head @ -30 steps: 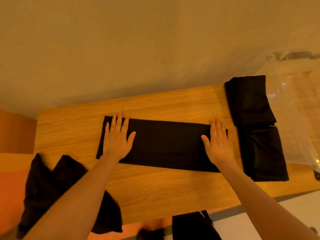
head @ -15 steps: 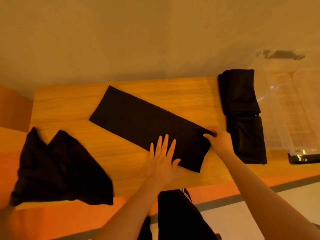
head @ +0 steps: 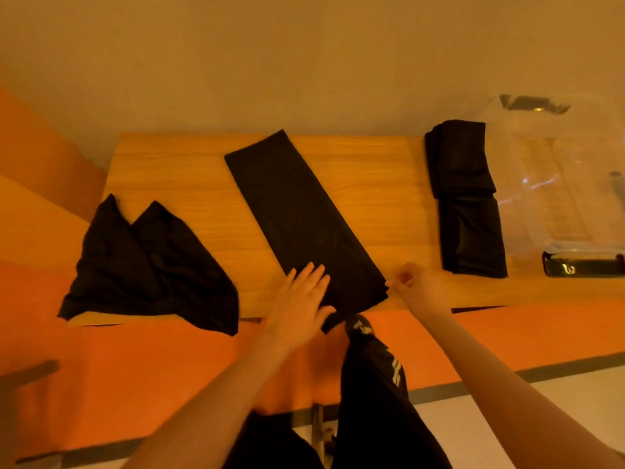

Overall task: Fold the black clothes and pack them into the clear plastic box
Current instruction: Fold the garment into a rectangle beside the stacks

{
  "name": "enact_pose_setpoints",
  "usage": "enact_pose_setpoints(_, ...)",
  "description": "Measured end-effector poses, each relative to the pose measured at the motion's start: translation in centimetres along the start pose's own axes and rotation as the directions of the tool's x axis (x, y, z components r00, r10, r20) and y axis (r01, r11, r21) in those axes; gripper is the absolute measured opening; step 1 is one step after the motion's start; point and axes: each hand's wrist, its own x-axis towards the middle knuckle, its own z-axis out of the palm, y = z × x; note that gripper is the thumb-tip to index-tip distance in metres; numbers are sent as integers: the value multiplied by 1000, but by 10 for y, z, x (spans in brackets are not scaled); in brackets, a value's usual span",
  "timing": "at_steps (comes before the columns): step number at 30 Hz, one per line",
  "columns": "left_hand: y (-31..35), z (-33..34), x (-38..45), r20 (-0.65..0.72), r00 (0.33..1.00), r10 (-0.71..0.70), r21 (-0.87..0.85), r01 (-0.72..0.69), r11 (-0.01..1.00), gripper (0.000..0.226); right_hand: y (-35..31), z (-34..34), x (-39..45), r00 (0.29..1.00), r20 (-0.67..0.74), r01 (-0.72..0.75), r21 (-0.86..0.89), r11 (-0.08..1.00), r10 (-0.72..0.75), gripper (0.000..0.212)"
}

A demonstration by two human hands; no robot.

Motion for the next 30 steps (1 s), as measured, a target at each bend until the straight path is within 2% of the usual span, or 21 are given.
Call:
enact_pose_setpoints(2, 20, 19, -6, 18, 999, -29, -39, 30, 999, 63, -6, 5, 6, 997, 73, 27, 22, 999, -28, 26)
enact_pose_setpoints(4, 26, 36, -8, 11, 997, -78, -46, 78, 996, 62, -8, 12, 14, 988, 155, 14, 10, 1000, -15, 28)
enact_pose_setpoints(6, 23, 45, -7, -67, 993, -96, -67, 91, 994, 55, -7, 15, 22, 984, 177, 8, 49, 999, -17, 21)
enact_pose_setpoints(8, 20, 44, -10, -102, 994, -45, -44, 41, 998, 44, -1, 14, 25, 981, 190, 20, 117, 993, -42, 6)
enact_pose_setpoints(12, 13, 42, -14, -189, 982, 23, -13, -26, 1000, 41, 7, 11, 22, 981, 165, 66, 218, 974, -103, 17)
enact_pose_setpoints(17, 12, 50, -18, -329, 942, 64, -35, -80, 996, 37, 9, 11, 13, 971, 121, 145, 395, 907, -208, 14)
enact_pose_setpoints(20, 7, 62, -21, -455, 886, 86, -46, -120, 992, 35, 21, 13, 6, 940, 105, 268, 366, 891, -326, 21)
enact_pose_setpoints(23, 0, 77, -22, -497, 851, 169, 10, -189, 982, 34, 38, 18, 6, 877, 106, 430, 259, 865, -468, 33)
enact_pose_setpoints(26, -7, 89, -19, -525, 821, 223, 77, -216, 973, 33, 52, 24, 10, 781, 51, 613, 133, 779, -623, 36)
enact_pose_setpoints(28, -10, 92, -19, -548, 805, 227, 101, -206, 973, 32, 54, 25, 12, 630, -43, 775, -27, 631, -775, 28)
enact_pose_setpoints(30, -8, 95, -20, -566, 787, 246, 143, -200, 969, 32, 53, 30, 15, 415, -17, 864, -306, 399, -910, 45)
